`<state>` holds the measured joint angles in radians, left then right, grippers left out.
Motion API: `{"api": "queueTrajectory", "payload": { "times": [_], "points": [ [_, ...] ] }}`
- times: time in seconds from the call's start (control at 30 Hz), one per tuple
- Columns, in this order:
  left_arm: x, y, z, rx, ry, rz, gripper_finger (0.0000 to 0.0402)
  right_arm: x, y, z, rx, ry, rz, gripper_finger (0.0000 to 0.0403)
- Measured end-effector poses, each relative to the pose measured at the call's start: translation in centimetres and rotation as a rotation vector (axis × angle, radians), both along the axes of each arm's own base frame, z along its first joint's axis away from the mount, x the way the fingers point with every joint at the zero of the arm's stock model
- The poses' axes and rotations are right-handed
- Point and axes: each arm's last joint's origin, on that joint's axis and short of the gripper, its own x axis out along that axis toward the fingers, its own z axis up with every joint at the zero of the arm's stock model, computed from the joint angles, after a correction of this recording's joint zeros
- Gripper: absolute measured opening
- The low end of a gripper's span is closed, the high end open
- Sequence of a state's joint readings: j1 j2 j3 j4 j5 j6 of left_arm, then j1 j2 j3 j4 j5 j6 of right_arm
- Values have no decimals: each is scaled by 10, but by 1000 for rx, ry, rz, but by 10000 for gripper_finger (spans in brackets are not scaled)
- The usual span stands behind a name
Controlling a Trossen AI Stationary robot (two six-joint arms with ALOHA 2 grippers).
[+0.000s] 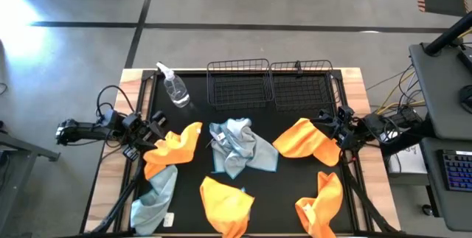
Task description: Sort microfiber towel by color & place in baskets
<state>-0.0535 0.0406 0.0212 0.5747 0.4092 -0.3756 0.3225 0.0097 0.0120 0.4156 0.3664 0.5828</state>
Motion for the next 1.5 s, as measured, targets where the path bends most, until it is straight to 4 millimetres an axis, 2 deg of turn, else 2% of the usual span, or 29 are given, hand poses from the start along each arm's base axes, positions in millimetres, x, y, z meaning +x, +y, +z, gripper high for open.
{"api": "queueTrajectory", "payload": {
  "times": [1.4, 1.5],
  "points": [
    [0, 0, 0, 0, 0, 0, 141, 0, 0, 1, -27, -6, -13, 123],
    [0, 0, 0, 0, 0, 0, 141, 0, -1, -1, -55, 19, -80, 123]
  ]
}}
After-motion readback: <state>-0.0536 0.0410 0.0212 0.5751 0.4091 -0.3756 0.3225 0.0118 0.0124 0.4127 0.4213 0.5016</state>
